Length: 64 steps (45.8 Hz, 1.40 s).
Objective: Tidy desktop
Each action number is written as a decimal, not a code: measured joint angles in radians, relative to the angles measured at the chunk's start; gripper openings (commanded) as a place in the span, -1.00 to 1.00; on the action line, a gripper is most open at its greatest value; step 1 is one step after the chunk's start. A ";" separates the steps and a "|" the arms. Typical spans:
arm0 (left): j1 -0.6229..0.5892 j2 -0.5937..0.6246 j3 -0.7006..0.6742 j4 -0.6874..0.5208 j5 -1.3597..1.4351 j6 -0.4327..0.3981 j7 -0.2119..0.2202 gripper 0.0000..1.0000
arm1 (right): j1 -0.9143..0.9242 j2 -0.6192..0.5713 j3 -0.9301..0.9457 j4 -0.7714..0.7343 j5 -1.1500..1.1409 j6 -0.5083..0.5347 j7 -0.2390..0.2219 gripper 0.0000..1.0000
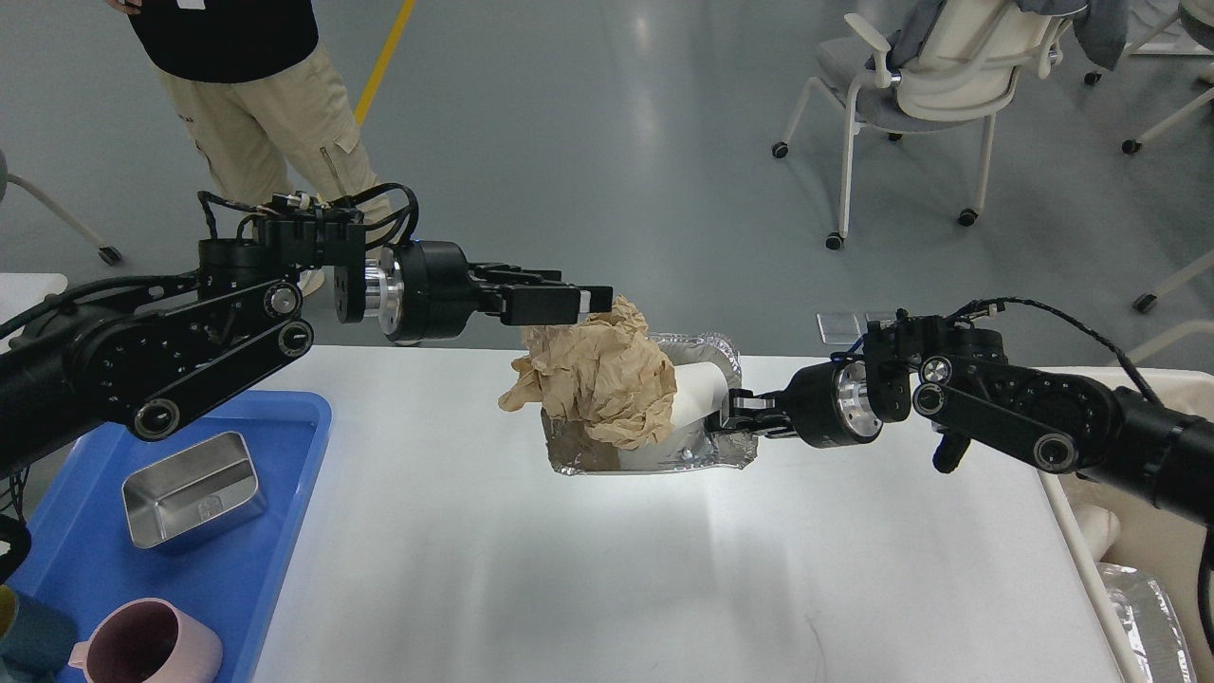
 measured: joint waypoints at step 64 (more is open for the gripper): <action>0.783 -0.380 -0.874 0.118 -1.046 0.100 -0.056 0.95 | -0.087 -0.205 0.021 0.024 0.073 -0.048 0.002 -1.00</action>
